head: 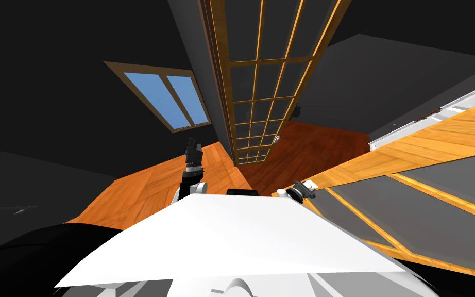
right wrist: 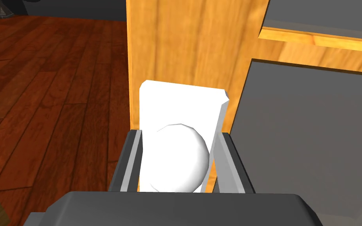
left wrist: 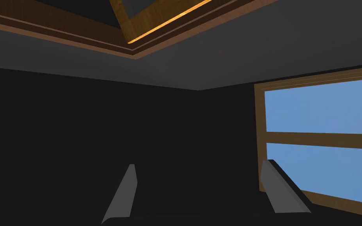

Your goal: Push the door open

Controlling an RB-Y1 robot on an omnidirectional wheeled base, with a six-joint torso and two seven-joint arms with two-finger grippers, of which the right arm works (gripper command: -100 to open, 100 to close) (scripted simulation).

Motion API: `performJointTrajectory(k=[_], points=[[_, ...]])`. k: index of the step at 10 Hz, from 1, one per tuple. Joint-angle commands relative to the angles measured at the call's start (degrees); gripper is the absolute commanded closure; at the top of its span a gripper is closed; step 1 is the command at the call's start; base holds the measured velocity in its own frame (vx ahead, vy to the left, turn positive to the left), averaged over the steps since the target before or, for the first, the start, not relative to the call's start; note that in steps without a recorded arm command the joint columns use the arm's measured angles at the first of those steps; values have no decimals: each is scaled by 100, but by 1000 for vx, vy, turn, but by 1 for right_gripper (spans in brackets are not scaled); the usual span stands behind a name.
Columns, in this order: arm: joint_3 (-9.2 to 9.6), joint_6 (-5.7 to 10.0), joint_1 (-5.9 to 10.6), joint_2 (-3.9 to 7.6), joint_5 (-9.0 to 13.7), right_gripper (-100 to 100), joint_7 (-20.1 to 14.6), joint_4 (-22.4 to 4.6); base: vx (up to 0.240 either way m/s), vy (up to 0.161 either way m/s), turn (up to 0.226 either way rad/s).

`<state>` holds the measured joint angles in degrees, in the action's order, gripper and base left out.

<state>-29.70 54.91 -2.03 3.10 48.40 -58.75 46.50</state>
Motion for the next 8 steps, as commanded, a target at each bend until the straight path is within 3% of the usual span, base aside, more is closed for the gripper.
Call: performJointTrajectory(k=[1, 8], points=[[-154, 85, -17, 90, 93, 100, -5, -68, 157, -126, -51], [-544, 122, -72, 57, 403, 100, 53, -82, 156, -115, -64]])
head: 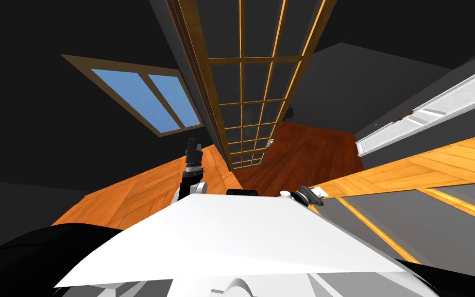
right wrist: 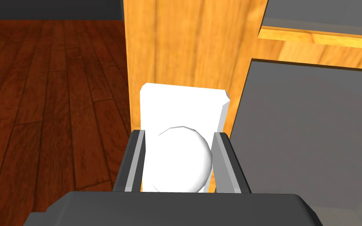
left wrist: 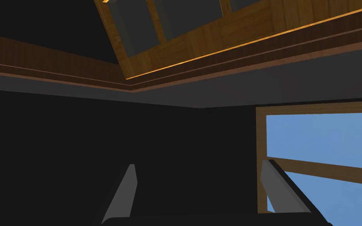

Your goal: Push the door open

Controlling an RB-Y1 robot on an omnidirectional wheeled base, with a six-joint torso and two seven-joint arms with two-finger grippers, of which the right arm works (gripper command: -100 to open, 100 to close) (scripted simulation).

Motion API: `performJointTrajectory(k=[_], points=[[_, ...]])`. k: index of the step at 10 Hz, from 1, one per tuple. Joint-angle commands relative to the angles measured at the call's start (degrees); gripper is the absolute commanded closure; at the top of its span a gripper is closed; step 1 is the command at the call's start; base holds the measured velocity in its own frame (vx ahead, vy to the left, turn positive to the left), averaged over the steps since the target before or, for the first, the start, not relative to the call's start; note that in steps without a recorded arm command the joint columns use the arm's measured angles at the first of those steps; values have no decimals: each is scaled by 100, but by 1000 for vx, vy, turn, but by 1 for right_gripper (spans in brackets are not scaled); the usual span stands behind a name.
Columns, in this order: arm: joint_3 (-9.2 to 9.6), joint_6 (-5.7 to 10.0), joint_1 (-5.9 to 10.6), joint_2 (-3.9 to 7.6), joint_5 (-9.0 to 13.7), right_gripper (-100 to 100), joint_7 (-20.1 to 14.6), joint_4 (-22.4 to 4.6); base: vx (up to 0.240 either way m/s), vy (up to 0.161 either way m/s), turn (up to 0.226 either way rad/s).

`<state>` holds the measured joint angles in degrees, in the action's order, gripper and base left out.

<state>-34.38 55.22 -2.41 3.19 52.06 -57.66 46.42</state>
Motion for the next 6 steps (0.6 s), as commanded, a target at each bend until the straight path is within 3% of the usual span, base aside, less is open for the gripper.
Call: performJointTrajectory(k=[1, 4, 5, 6], points=[[-133, 97, -41, 30, 81, 100, -48, -76, 198, -121, -65], [-284, 112, -63, -43, 201, 100, -26, -82, 166, -99, -65], [-250, 82, -54, -14, 175, 100, -18, -67, 66, -44, -24], [-352, 126, -81, 37, 255, 100, -16, -87, 65, -75, -40]])
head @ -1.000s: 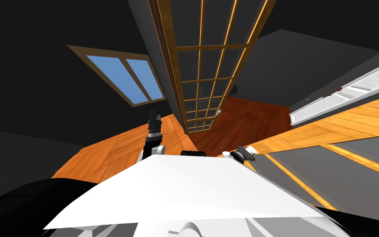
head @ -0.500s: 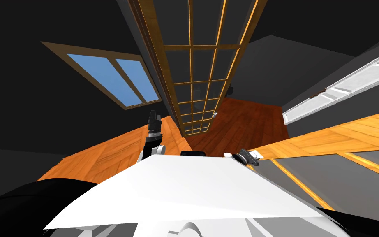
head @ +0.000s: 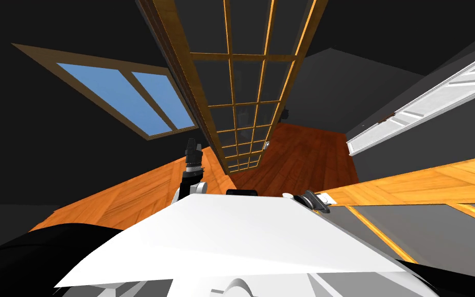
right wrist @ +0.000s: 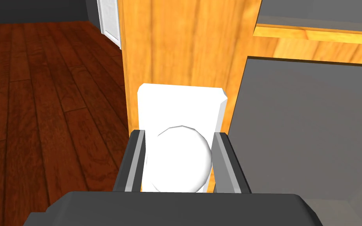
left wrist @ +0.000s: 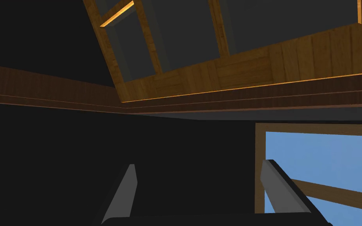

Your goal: Push the door open

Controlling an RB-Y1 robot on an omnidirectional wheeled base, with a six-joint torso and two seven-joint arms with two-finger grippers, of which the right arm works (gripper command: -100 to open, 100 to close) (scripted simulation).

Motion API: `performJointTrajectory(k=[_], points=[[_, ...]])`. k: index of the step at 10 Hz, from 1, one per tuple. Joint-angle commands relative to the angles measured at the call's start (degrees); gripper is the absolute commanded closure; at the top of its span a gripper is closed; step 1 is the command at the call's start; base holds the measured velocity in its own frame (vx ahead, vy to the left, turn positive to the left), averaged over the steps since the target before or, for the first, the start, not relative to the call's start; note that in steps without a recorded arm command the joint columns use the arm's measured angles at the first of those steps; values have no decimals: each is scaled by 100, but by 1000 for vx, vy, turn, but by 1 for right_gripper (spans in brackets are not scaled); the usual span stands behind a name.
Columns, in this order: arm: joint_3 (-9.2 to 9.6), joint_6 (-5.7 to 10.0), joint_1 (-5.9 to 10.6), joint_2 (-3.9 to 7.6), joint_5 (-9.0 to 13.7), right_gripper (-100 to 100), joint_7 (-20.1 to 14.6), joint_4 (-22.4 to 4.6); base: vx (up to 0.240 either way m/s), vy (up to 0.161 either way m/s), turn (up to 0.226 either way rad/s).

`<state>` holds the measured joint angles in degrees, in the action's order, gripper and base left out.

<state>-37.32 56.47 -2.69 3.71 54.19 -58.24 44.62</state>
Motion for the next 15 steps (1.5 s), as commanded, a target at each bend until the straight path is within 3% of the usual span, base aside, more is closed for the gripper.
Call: performJointTrajectory(k=[1, 10, 11, 15], points=[[-85, 8, -60, -4, 66, 100, 46, 89, 95, -139, -29], [-561, 129, -180, 51, 470, 100, 114, 8, 124, -158, -48], [-512, 123, -157, 72, 431, 100, 74, -45, 56, -74, -20], [-794, 250, -194, 139, 672, 100, 145, -101, 70, -175, -24]])
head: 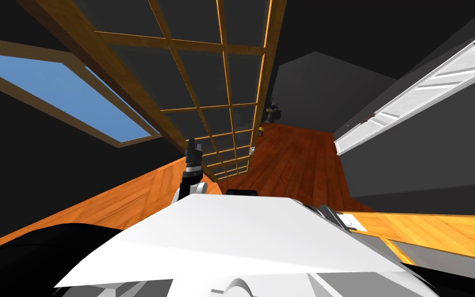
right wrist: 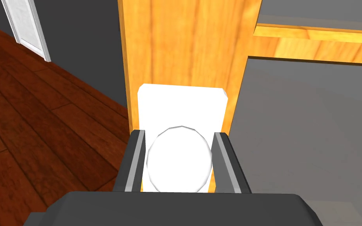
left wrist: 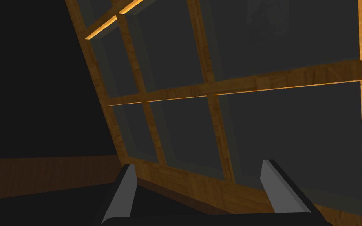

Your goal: Push the door open

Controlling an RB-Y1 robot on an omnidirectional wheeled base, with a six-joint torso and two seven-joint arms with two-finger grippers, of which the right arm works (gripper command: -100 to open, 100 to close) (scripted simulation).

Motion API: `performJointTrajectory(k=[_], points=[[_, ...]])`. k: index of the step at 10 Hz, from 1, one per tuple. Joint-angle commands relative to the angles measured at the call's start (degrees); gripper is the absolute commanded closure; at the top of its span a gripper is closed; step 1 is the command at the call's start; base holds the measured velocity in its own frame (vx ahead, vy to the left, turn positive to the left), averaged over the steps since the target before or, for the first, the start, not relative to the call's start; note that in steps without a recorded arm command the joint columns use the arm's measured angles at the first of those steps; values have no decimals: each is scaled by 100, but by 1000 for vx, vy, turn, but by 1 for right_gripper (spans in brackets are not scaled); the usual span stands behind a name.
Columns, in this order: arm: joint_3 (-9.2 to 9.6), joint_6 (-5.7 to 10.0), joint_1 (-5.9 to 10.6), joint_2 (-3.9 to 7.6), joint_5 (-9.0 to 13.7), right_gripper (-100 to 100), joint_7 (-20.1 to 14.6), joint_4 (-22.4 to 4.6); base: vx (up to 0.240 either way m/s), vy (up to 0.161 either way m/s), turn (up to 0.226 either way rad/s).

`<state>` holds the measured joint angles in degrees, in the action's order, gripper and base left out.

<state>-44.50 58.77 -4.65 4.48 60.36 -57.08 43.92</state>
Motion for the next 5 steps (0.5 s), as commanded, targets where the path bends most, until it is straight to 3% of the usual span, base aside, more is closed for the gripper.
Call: performJointTrajectory(k=[1, 5], points=[[-155, 48, -6, 70, 125, 100, 55, -46, 135, -192, -56], [-446, 151, -41, 79, 386, 100, 149, -98, 109, -205, -49]])
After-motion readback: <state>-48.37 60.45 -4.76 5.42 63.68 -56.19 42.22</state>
